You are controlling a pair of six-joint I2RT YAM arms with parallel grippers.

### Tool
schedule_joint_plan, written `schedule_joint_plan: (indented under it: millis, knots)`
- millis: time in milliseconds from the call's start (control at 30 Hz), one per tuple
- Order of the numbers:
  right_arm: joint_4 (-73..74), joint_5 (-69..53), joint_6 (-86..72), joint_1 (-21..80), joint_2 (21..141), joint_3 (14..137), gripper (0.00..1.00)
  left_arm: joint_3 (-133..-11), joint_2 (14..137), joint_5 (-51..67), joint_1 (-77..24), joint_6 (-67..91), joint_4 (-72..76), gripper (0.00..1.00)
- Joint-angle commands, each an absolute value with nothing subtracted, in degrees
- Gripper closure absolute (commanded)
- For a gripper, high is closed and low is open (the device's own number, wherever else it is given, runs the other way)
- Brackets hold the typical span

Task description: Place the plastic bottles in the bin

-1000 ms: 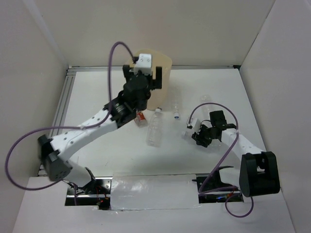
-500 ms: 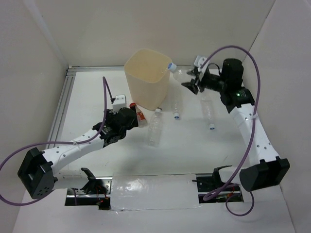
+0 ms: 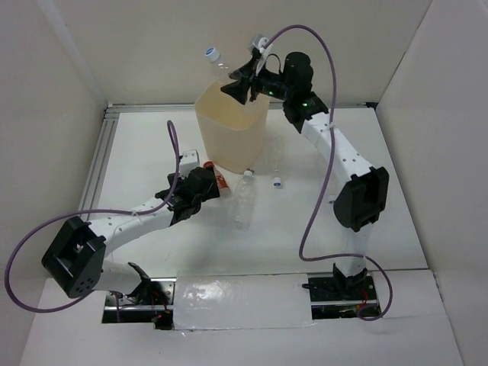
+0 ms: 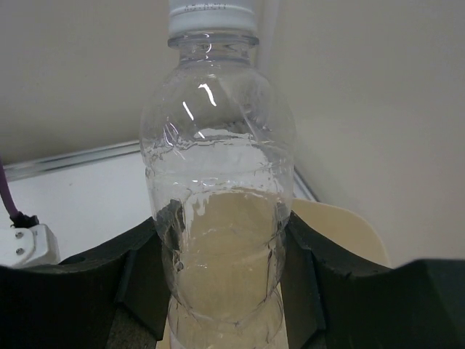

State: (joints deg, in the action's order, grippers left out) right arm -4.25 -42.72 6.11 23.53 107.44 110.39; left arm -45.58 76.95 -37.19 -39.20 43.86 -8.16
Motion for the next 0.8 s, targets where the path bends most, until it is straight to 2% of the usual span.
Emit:
schedule_joint_plan:
  millis: [0, 33, 100, 133, 200, 367, 467, 667, 733, 767]
  knots:
    - [-9.5, -42.5, 0.3, 24.4, 111.4, 116.5, 0.78, -45.9, 78.6, -36.3, -38.7, 46.1, -2.1, 0.0]
    - [-9.5, -41.9, -0.3, 24.4, 113.7, 117.2, 0.71, -46.5, 79.2, -36.3, -38.1, 46.1, -1.3, 0.0]
    - [-7.8, -41.1, -1.1, 24.4, 115.8, 119.2, 0.39, -47.3, 80.8, -36.3, -37.4, 46.1, -0.5, 0.0]
    - [-7.8, -40.3, -1.7, 23.8, 116.4, 119.2, 0.16, -48.2, 82.4, -35.8, -36.6, 46.8, -0.5, 0.0]
    - [-7.2, -39.7, -1.7, 23.0, 116.5, 119.2, 0.0, -48.7, 84.0, -35.0, -36.0, 46.8, 0.6, 0.0]
    - [-4.4, -40.5, -2.8, 17.8, 111.6, 117.7, 0.0, -52.1, 89.8, -32.3, -35.9, 46.2, 3.3, 0.0]
    - [-2.2, -43.7, -2.1, 13.7, 105.6, 111.4, 0.0, -53.9, 92.5, -31.0, -35.4, 46.2, 4.9, 0.0]
    - [2.8, -47.0, 5.3, 8.4, 92.9, 90.8, 0.0, -55.6, 97.3, -29.0, -35.4, 46.9, 5.8, 0.01]
    - [3.6, -47.5, 6.9, 7.5, 88.1, 83.8, 0.0, -55.6, 98.5, -29.7, -35.4, 48.2, 4.3, 0.05]
    - [4.6, -47.5, 9.0, 7.5, 86.7, 81.6, 0.0, -55.6, 99.2, -29.7, -35.4, 49.2, 3.7, 0.1]
